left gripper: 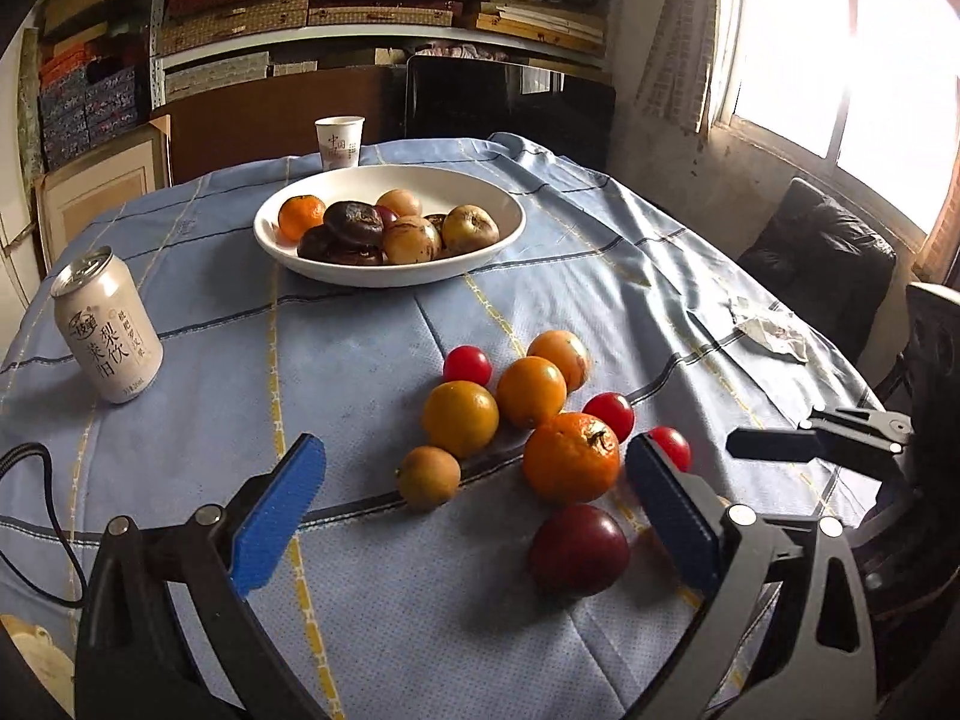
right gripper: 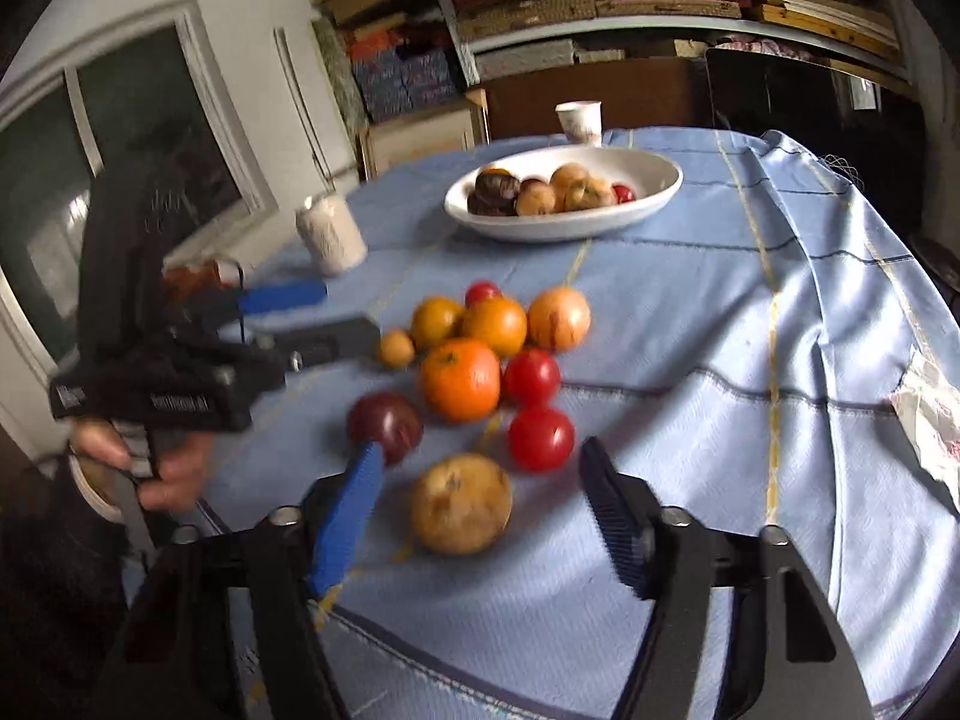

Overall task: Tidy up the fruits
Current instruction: 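Grasp a large speckled yellow fruit with the right gripper and lift it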

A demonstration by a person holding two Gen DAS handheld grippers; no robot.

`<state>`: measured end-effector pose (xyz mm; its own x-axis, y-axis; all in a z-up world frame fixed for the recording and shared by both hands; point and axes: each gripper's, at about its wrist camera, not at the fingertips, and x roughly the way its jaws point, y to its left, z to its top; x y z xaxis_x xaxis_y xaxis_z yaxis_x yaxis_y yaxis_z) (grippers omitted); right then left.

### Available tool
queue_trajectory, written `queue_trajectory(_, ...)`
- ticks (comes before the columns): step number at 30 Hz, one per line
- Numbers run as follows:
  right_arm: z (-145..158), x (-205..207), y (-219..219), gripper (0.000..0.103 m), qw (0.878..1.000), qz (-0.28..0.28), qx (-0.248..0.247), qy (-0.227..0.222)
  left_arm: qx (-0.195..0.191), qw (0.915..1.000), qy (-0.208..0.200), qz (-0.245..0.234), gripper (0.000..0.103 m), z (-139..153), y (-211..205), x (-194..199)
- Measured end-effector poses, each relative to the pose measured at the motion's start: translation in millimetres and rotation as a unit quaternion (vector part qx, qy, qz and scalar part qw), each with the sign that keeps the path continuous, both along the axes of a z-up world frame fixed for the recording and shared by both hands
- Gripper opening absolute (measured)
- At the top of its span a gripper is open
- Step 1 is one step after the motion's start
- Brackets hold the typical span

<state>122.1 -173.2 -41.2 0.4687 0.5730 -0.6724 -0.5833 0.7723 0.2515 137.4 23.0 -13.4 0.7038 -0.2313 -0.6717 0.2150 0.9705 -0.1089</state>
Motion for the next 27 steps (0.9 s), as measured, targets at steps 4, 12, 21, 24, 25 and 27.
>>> queue_trajectory(4,-6.2,2.0,9.0,0.05,1.0,0.011,-0.003,0.015,-0.01,0.9999,0.003,0.006,0.098,-0.8,7.7,-2.5)
queue_trajectory(12,-13.6,-2.9,21.2,0.05,0.999,0.006,-0.041,0.009,-0.014,0.9997,0.013,0.012,0.098,-2.9,13.2,-3.0)
queue_trajectory(21,-15.1,1.1,20.0,0.043,0.999,0.006,-0.036,0.017,-0.013,0.9997,0.02,0.009,0.098,-5.5,13.2,-2.1)
queue_trajectory(24,-15.2,2.6,17.8,0.043,0.999,0.006,-0.027,0.021,-0.014,0.9996,0.024,0.01,0.098,-6.5,13.9,-1.1)
queue_trajectory(25,-15.1,3.7,16.0,0.043,0.999,0.007,-0.019,0.024,-0.014,0.9995,0.025,0.011,0.098,-7.0,13.9,-0.8)
queue_trajectory(27,-14.0,6.4,6.9,0.043,0.999,0.012,0.018,0.035,-0.015,0.9995,0.027,0.01,0.098,-7.7,14.0,-0.3)
